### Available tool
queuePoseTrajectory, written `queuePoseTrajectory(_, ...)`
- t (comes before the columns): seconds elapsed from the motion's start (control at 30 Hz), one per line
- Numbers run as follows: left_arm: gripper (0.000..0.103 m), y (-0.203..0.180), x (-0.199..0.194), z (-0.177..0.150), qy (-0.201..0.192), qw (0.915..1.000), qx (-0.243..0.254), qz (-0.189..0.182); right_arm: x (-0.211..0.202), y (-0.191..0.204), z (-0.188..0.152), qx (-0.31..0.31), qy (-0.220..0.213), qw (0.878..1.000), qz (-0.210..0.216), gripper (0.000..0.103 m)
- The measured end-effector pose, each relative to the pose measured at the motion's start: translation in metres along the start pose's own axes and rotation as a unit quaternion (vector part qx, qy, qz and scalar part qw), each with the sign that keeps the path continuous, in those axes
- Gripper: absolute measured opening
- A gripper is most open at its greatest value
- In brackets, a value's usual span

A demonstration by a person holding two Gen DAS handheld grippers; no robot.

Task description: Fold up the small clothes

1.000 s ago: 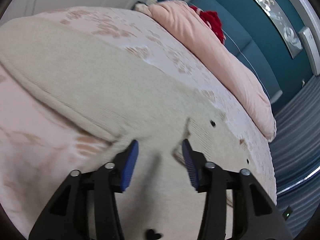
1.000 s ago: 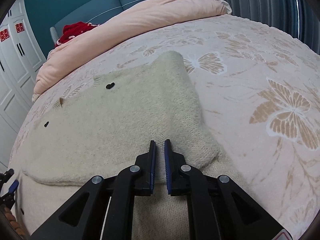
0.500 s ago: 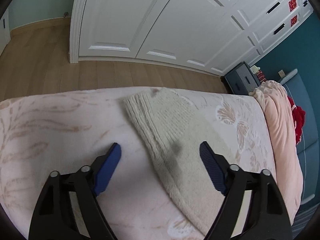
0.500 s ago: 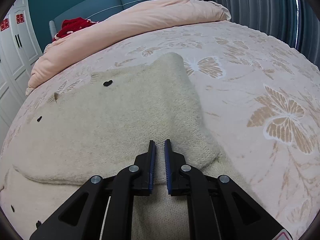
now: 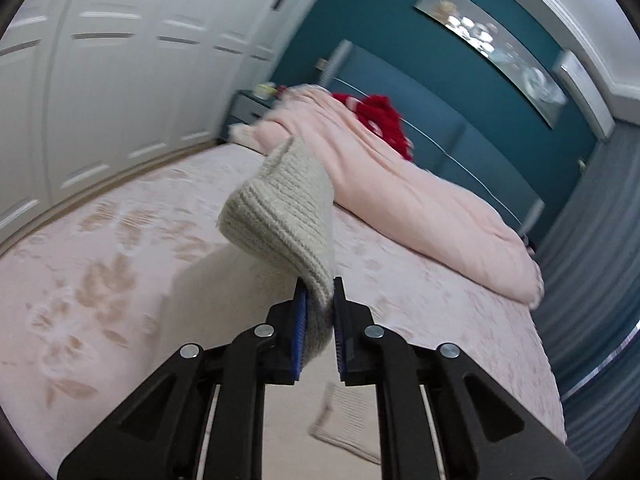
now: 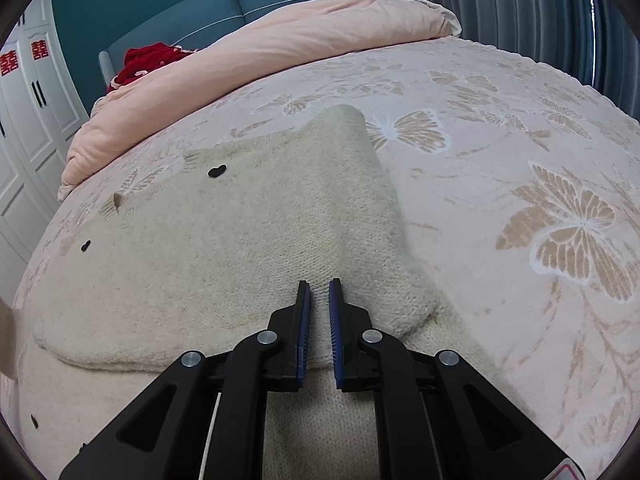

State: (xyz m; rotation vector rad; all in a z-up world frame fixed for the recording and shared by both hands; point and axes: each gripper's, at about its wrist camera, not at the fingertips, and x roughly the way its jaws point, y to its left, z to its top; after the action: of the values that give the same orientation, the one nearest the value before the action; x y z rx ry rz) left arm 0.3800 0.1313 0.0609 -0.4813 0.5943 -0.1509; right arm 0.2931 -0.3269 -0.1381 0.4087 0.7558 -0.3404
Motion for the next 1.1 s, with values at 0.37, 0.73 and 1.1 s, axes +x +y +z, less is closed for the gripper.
queuePoseTrajectory(0.37,0.065,-0.057,0.085,-0.198,0.189,0.9811,-0.04,0.011,0.0,-0.012,0.0,0.034,0.002,0.999,0.041,0.008)
queuePoseTrajectory(0.73,0.069,0.094,0.054,-0.157,0.13,0.9622,-0.233,0.056,-0.016,0.097,0.008,-0.004,0.071,0.978,0.197,0.072)
queuePoseTrajectory(1.1,0.069,0.107,0.047,-0.149,0.121,0.9444,-0.306,-0.008,0.02,0.162,0.017,0.025,0.127,0.969,0.208,0.009)
